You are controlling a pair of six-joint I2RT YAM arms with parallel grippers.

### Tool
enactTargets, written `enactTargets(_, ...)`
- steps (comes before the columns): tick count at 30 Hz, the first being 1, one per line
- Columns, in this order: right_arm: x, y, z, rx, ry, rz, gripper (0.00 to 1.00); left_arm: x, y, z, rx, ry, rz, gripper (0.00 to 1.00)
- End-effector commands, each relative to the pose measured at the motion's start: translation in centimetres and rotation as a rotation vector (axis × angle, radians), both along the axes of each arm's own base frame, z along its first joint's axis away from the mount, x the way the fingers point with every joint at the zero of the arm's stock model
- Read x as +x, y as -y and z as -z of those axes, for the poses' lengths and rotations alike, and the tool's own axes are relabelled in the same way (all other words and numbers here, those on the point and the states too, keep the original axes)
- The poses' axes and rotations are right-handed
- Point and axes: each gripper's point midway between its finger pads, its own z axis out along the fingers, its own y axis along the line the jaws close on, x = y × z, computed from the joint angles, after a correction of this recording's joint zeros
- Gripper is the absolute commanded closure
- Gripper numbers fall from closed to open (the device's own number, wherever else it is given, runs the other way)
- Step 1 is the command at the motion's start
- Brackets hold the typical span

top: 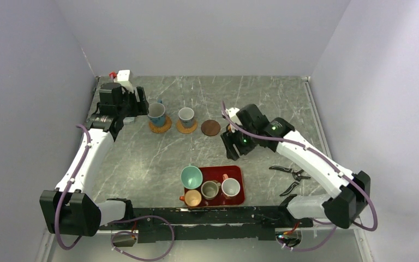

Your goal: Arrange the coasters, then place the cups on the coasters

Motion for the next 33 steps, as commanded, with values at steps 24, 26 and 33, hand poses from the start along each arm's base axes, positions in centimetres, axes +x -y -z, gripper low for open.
enactTargets(24, -8.7, 2.3, 8.4, 0.009, -0.343, 0.143, 0.5, 0.9, 1.3, 0.1, -0.042, 0.007, 0.042, 0.21)
enactTargets(26, -8.7, 2.1, 8.7, 0.01, -0.34, 0.147, 0.54, 1.0, 1.4, 0.2, -0.045, 0.004, 0.044, 0.21)
enactTargets(33, -9.2, 1.3, 9.3, -0.015, -0.336, 0.113, 0.6, 1.1, 1.6, 0.4, -0.054, -0.005, 0.052, 0.22)
